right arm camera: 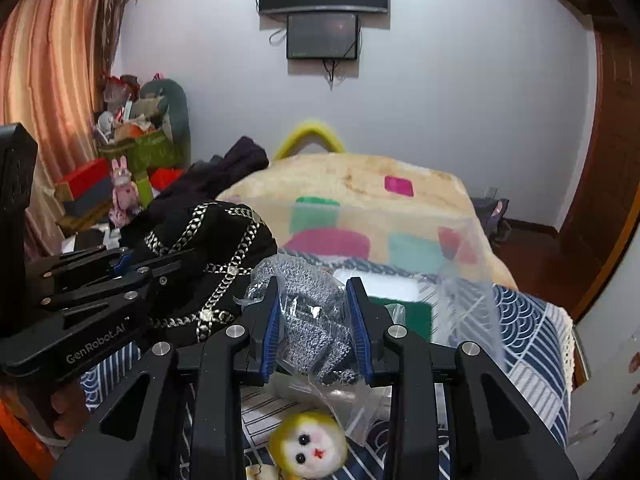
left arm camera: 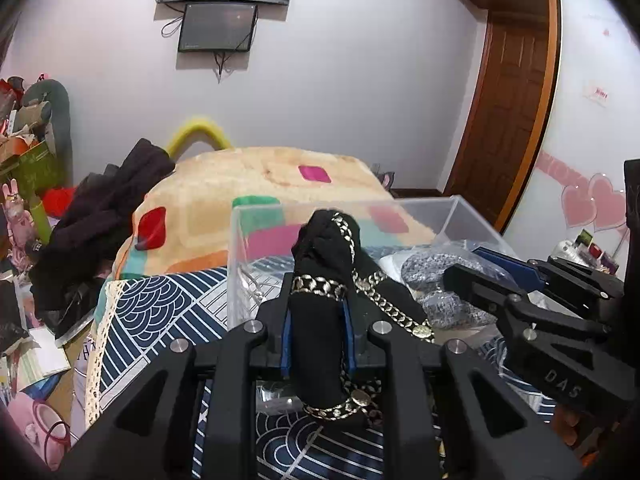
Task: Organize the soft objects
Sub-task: 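Carry both items over the box and release them inside, then grasp the yellow doll-face ball with the right gripper while the left grasps the floral scrunchie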
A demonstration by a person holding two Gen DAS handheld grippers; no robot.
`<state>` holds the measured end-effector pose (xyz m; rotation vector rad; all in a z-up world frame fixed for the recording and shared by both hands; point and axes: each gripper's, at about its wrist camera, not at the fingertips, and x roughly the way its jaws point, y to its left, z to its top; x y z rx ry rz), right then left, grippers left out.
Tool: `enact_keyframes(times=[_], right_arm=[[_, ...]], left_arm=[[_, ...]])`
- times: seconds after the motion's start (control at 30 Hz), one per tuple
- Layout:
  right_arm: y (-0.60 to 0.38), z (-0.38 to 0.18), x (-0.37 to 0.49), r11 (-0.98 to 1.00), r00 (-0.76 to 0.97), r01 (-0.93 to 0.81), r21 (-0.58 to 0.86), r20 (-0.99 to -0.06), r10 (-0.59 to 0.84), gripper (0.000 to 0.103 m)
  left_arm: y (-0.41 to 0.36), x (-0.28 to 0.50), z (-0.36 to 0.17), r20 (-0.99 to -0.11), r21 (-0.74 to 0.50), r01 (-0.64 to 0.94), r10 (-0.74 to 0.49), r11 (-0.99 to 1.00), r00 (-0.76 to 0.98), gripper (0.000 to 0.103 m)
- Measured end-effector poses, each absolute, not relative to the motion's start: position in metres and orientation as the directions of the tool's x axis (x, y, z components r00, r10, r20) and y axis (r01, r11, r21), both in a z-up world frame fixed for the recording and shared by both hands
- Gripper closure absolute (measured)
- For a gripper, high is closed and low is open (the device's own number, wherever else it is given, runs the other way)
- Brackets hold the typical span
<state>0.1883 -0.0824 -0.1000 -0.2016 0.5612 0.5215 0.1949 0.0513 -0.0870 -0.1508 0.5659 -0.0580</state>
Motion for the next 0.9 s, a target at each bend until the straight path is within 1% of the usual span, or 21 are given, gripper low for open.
enact_keyframes(times=[0.1, 0.23, 0.3, 0.33, 0.37, 0.4, 0.43, 0.5, 0.57, 0.63, 0.73, 0.8, 0.9], right_arm=[[-0.081, -0.102, 0.192, 0.851, 0.72, -0.523, -0.057, -0.564, 0.404, 0.074], [-0.076, -0.102, 0.191, 0.844, 0.723, -0.528, -0.096, -0.572, 0.387, 0.07], [-0.076, -0.102, 0.19, 0.846, 0.729, -0.522, -0.107, -0.57, 0.378, 0.07], [-0.078, -0.102, 0.191, 0.847, 0.727, -0.521, -0.103, -0.573, 0.378, 0.066], [-0.079, -0.101, 0.189, 0.849, 0.725, -0.521, -0.095, -0.573, 0.381, 0.059], [-0.079, -0.099, 0.188, 0.849, 0.724, -0.521, -0.089, -0.573, 0.384, 0.055], [-0.08, -0.098, 0.185, 0.851, 0.727, -0.517, -0.089, -0.57, 0.382, 0.048], [-0.082, -0.094, 0.182, 0.855, 0.738, -0.509, -0.097, -0.56, 0.376, 0.044], [-0.087, -0.09, 0.18, 0.855, 0.737, -0.511, -0.083, -0.554, 0.387, 0.038], [-0.09, -0.087, 0.176, 0.857, 0.743, -0.509, -0.075, -0.542, 0.394, 0.034], [-0.095, -0.081, 0.17, 0.859, 0.754, -0.507, -0.075, -0.521, 0.4, 0.032], [-0.098, -0.077, 0.165, 0.861, 0.762, -0.504, -0.075, -0.508, 0.402, 0.031], [-0.106, -0.072, 0.157, 0.862, 0.768, -0.503, -0.067, -0.492, 0.41, 0.029]], left_arm=[[0.052, 0.203, -0.095, -0.547, -0.155, 0.0, -0.086, 0.988, 0.833, 0.083], [0.057, 0.212, -0.106, -0.574, -0.184, -0.003, -0.105, 0.983, 0.812, 0.082], [0.057, 0.213, -0.107, -0.582, -0.186, -0.007, -0.105, 0.982, 0.807, 0.078], [0.057, 0.211, -0.106, -0.587, -0.181, -0.012, -0.098, 0.983, 0.804, 0.072], [0.056, 0.21, -0.105, -0.589, -0.178, -0.015, -0.094, 0.984, 0.803, 0.061], [0.056, 0.208, -0.104, -0.59, -0.176, -0.017, -0.092, 0.984, 0.802, 0.056], [0.055, 0.206, -0.102, -0.587, -0.186, -0.001, -0.11, 0.983, 0.802, 0.055], [0.054, 0.201, -0.099, -0.583, -0.173, -0.013, -0.092, 0.985, 0.807, 0.044], [0.054, 0.194, -0.094, -0.569, -0.164, -0.021, -0.077, 0.986, 0.818, 0.039], [0.053, 0.188, -0.088, -0.559, -0.172, -0.016, -0.085, 0.985, 0.825, 0.037], [0.051, 0.178, -0.079, -0.542, -0.168, -0.007, -0.087, 0.986, 0.836, 0.034], [0.049, 0.17, -0.073, -0.527, -0.153, -0.009, -0.074, 0.988, 0.846, 0.023], [0.046, 0.157, -0.063, -0.501, -0.148, -0.004, -0.071, 0.989, 0.863, 0.014]])
